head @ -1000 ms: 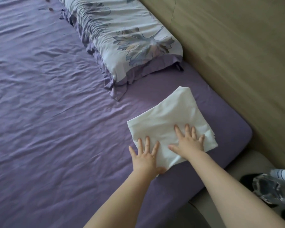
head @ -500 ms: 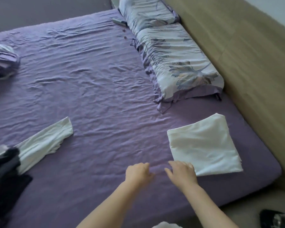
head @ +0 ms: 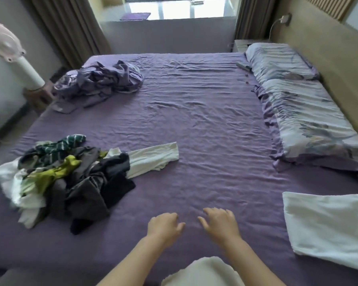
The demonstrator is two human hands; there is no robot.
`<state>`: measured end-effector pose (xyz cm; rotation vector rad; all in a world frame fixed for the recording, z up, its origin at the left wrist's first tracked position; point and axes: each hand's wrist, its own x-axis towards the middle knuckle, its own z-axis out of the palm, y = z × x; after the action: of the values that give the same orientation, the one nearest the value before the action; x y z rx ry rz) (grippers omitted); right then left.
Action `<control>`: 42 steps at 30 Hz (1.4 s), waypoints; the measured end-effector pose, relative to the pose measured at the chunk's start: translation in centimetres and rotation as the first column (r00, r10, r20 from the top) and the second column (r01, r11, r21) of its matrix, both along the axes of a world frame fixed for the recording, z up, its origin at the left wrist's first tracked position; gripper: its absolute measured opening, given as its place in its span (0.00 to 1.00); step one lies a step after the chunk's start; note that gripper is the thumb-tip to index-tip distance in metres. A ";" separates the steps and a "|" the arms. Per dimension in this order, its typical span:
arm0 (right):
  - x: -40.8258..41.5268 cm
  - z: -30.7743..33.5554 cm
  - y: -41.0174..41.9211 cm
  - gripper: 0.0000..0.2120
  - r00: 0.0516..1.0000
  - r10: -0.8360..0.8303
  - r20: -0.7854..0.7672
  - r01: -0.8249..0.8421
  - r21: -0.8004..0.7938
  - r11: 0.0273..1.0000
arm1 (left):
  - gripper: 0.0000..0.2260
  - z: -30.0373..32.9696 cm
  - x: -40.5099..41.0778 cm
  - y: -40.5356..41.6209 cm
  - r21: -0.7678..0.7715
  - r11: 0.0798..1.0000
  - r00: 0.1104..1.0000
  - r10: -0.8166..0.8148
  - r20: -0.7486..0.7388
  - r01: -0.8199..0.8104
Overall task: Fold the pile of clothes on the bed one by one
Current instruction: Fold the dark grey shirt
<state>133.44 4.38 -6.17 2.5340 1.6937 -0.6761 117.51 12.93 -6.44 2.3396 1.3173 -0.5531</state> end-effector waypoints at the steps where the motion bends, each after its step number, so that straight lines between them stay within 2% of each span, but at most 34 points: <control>1: -1.9 0.4 0.8 0.20 1.000 0.022 0.004 -0.022 -0.003 1.000 | 0.19 0.6 -2.4 0.4 0.004 0.999 0.999 0.033 0.007 -0.033; 7: -13.1 2.4 6.2 0.21 0.988 0.155 0.023 -0.156 0.024 0.987 | 0.20 2.9 -16.8 3.0 0.048 0.976 0.977 0.210 0.043 -0.212; 13: -21.4 3.7 10.4 0.20 0.960 0.280 0.017 -0.280 0.035 0.959 | 0.19 4.8 -27.1 5.4 0.023 0.912 0.910 0.406 0.084 -0.410; 18: -23.7 4.2 13.7 0.19 0.940 0.342 -0.019 -0.340 0.047 0.939 | 0.18 5.2 -30.9 7.6 0.034 0.836 0.833 0.541 0.116 -0.548; 24: -24.4 3.7 18.6 0.17 0.905 0.411 -0.109 -0.410 0.034 0.911 | 0.15 4.6 -31.8 10.0 -0.031 0.725 0.717 0.686 0.126 -0.688; 27: -24.9 3.2 21.5 0.16 0.880 0.460 -0.116 -0.460 0.034 0.887 | 0.15 4.1 -32.4 12.1 -0.029 0.717 0.711 0.694 0.111 -0.696; 32: -26.6 2.4 26.4 0.17 0.867 0.485 -0.111 -0.487 0.017 0.873 | 0.17 3.3 -34.0 17.8 -0.024 0.774 0.768 0.631 0.112 -0.633; 36: -29.1 0.9 31.1 0.16 0.870 0.485 -0.089 -0.488 -0.015 0.873 | 0.18 1.5 -35.6 24.1 -0.109 0.810 0.802 0.586 0.116 -0.576; 42: -33.0 -2.8 38.0 0.18 0.879 0.461 -0.119 -0.467 -0.019 0.884 | 0.17 -3.0 -35.6 31.6 -0.181 0.787 0.772 0.616 0.157 -0.590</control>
<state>100.41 42.34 -9.01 1.9620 2.1785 -0.8082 81.88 44.55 -9.40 1.6660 1.7566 -0.1639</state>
